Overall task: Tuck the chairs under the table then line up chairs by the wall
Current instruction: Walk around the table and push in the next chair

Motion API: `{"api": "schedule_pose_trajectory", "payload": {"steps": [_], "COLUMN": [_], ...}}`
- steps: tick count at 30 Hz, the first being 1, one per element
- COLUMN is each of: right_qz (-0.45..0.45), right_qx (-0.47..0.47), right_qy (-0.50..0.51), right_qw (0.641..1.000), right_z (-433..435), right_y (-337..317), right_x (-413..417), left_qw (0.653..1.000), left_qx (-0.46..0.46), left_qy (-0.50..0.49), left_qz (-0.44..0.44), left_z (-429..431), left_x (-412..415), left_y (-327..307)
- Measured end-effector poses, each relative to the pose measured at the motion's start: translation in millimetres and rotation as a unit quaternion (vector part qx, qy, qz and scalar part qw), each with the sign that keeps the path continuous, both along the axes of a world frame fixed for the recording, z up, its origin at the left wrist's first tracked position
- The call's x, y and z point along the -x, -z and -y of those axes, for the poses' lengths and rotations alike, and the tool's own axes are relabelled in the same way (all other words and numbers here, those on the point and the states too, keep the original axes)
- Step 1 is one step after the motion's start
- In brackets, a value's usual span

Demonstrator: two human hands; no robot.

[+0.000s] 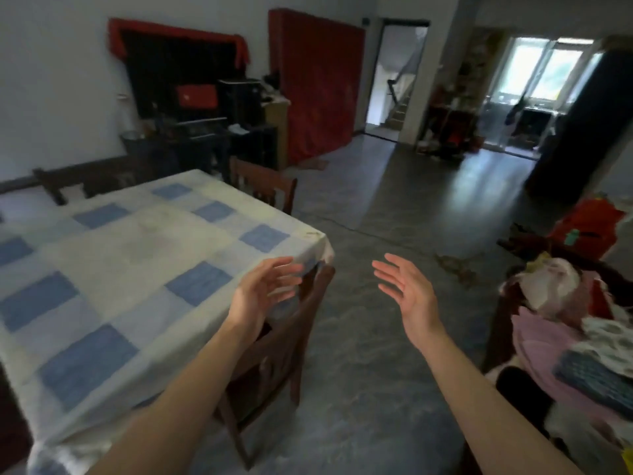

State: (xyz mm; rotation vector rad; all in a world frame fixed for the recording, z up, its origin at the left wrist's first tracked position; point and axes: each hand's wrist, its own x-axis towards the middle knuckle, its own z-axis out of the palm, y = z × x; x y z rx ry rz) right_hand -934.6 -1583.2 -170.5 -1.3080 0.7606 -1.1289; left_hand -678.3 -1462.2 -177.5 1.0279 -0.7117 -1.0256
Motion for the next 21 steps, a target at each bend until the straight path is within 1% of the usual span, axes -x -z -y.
{"api": "schedule_pose_trajectory", "payload": {"steps": [3,6,11,15,17,21], "right_qz": [-0.029,-0.046,-0.073,-0.079,-0.097,-0.160], "right_qx": [-0.001,-0.006,-0.019,-0.029,-0.007,0.085], "right_qy": [-0.070,-0.130,-0.225,-0.265,-0.282,-0.288], "right_qw": [0.997,0.990,0.972,0.961,0.954,0.940], "right_z": [48.5,90.5,138.6,164.9,174.8,200.3], "right_y": [23.7,51.3,84.3,95.2,103.2,131.9], "right_x": [-41.0,-86.1,-132.4,-150.8,-154.5,-160.6], "left_qw": [0.995,0.982,0.961,0.944,0.932,0.903], "left_qx": [-0.022,-0.038,-0.057,-0.065,-0.082,-0.137], "left_qy": [-0.096,-0.184,-0.271,-0.324,-0.351,-0.393], "left_qz": [0.000,-0.011,-0.004,0.013,0.038,0.106], "left_z": [-5.1,-9.4,-10.8,-17.5,-25.6,-40.8], "left_x": [-20.4,-39.7,-49.1,-44.1,-39.2,-27.8], "left_y": [24.3,59.7,86.7,95.2,101.7,126.0]}}
